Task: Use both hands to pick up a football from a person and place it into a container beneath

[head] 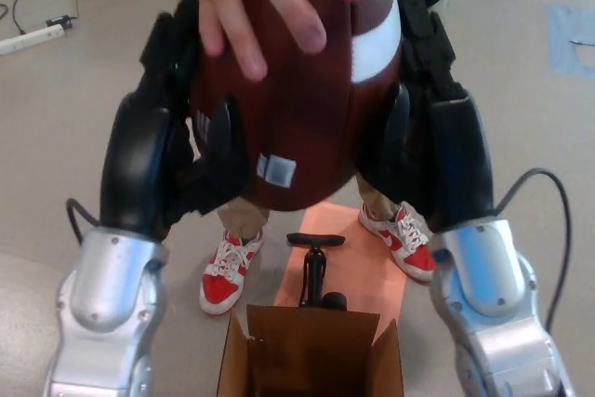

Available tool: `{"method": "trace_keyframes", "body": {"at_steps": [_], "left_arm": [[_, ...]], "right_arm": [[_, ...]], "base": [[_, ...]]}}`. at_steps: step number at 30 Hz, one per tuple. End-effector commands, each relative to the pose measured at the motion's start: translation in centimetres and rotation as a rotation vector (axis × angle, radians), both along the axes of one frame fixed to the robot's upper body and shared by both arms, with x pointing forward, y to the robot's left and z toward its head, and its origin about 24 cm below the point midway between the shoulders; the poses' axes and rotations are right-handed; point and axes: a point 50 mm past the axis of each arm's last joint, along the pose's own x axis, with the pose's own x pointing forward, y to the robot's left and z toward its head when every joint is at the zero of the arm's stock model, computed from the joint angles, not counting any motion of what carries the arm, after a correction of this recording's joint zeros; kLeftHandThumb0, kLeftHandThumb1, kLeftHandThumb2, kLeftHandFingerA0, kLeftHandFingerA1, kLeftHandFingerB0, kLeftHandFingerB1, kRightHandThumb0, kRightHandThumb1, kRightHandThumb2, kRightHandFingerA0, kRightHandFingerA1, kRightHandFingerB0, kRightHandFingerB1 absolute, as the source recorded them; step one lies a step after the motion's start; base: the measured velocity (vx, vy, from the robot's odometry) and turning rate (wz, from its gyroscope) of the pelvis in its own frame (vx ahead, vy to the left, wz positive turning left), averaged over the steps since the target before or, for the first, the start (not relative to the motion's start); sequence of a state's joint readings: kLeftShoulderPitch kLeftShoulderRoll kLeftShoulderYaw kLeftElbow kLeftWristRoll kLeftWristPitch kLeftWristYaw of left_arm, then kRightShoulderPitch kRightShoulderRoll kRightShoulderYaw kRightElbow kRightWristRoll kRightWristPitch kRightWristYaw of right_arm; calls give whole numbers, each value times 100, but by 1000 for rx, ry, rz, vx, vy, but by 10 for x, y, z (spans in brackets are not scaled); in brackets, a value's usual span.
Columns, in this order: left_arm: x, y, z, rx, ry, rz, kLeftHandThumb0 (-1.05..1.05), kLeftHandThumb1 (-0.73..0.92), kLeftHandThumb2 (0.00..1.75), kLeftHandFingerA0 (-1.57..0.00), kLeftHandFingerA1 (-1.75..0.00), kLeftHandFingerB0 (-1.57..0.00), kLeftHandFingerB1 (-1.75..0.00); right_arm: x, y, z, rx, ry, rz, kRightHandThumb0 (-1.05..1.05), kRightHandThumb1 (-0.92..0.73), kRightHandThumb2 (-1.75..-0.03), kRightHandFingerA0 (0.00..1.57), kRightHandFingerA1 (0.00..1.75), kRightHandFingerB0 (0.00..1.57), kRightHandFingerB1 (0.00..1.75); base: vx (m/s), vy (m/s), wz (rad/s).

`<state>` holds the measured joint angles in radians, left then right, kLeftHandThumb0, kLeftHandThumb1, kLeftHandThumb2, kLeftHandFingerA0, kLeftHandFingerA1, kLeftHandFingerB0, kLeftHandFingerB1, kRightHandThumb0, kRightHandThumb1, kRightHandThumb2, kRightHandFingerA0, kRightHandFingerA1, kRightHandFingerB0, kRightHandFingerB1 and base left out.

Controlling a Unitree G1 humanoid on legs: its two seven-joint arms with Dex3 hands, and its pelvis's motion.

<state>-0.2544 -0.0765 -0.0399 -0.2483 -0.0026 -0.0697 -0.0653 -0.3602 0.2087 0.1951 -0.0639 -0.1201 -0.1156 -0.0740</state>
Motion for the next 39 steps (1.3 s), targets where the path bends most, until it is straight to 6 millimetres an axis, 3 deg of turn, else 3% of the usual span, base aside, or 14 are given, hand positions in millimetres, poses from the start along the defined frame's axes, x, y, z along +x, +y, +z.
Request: {"method": "trace_keyframes", "body": {"at_steps": [1, 3, 5, 6, 11, 12, 16, 18, 22, 23, 28, 30, 31, 39], "left_arm": [[-5, -28, 6, 21, 20, -71, -76, 80, 115, 0, -19, -1, -21], [-7, -30, 1, 16, 47, -75, -74, 92, 74, 0, -14, 0, -21], [-6, -31, -1, 19, 59, -76, -74, 92, 76, 0, -11, 0, -21], [-5, -31, -3, 21, 71, -79, -81, 78, 101, 0, -11, 0, -16], [2, -31, -9, 33, 97, -85, -77, 82, 113, 0, -16, 0, -17], [4, -31, -13, 31, 111, -89, -78, 83, 113, 0, -14, 0, -15], [10, -29, -27, 29, 161, -96, -69, 92, 77, 0, -7, 0, -16], [14, -30, -37, 27, 208, -125, -77, 83, 112, 0, -16, 0, -16], [20, -33, -51, 38, 263, -147, -73, 81, 111, 0, -18, 0, -19], [21, -34, -54, 52, 275, -149, -66, 92, 76, 0, -10, 0, -17], [25, -38, -65, 60, 321, -174, -73, 76, 96, 0, -14, 0, -18], [26, -39, -66, 77, 319, -171, -67, 92, 74, 0, -15, 0, -20], [26, -40, -69, 85, 320, -177, -71, 80, 112, 0, -21, -2, -23], [31, -42, -72, 101, 326, -178, -73, 82, 113, 0, -20, -1, -22]], "right_arm": [[-8, 30, 3, -8, 44, 107, -81, -92, -118, 0, 11, 0, 9], [-10, 29, -2, -8, 59, 97, -80, -92, -119, 0, 11, 0, 10], [-10, 28, -4, -7, 69, 91, -70, -92, -82, 0, 0, 0, 0], [-8, 27, -6, -2, 82, 86, -83, -92, -116, 0, 8, 0, 6], [-2, 24, -15, 17, 138, 78, -82, -92, -116, 0, 8, 0, 6], [-1, 24, -17, 14, 147, 74, -68, -92, -82, 0, 0, 0, 0], [1, 20, -30, -11, 174, 50, -80, -92, -115, 0, 8, 0, 7], [5, 15, -39, -16, 198, 40, -65, -92, -80, 0, 2, 0, 0], [8, 9, -51, -16, 235, 25, -59, -92, -86, 0, 1, 0, 0], [9, 6, -54, -20, 239, 23, -76, -91, -111, 0, 7, 0, 5], [11, -3, -64, -50, 245, -9, -76, -92, -112, 0, 9, 0, 8], [12, -4, -66, -50, 246, -15, -75, -91, -113, 0, 11, 0, 10], [12, -7, -69, -50, 251, -20, -69, -85, -98, 0, 3, 0, 5], [14, -13, -74, -71, 254, -31, -60, -92, -88, 0, 0, 0, 6]], "base": [[0, 0, 0], [0, 0, 0], [0, 0, 0], [0, 0, 0], [0, 0, 0], [0, 0, 0], [0, 0, 0], [0, 0, 0], [0, 0, 0], [0, 0, 0], [0, 0, 0], [0, 0, 0], [0, 0, 0], [0, 0, 0]]}}
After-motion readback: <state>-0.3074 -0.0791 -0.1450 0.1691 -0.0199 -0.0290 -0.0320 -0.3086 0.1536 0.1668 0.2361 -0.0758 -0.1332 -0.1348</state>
